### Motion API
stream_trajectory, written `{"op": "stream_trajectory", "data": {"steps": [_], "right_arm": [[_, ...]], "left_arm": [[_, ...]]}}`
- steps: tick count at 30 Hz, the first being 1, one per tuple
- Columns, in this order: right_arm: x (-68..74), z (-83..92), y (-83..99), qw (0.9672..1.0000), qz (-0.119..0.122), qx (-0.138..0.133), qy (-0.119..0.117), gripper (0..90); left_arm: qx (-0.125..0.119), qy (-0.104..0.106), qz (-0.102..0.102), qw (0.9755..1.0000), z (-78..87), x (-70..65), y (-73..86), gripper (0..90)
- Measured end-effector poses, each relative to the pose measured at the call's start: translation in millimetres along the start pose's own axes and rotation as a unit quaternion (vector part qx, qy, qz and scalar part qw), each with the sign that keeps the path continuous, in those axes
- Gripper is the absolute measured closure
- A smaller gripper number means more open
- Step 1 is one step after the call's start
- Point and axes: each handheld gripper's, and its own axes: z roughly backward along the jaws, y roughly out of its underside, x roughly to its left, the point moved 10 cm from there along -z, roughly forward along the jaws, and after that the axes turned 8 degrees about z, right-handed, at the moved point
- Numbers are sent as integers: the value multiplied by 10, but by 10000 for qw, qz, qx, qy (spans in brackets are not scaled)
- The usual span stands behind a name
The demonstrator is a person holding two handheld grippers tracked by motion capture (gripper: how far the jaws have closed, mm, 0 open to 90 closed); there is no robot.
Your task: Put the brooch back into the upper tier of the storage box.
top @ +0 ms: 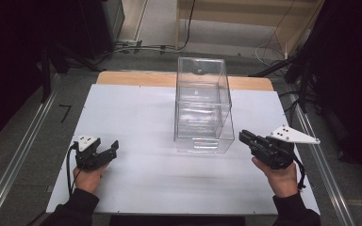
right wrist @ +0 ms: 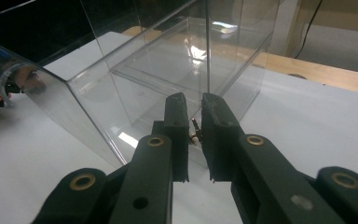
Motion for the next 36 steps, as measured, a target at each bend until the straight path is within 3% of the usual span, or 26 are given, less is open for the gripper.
{"op": "stream_trajectory", "data": {"steps": [36], "right_arm": [[13,100,-299,9996,88,-263,7,805]], "left_arm": [[-7,-13,4,10000,2,2,-2,296]]}}
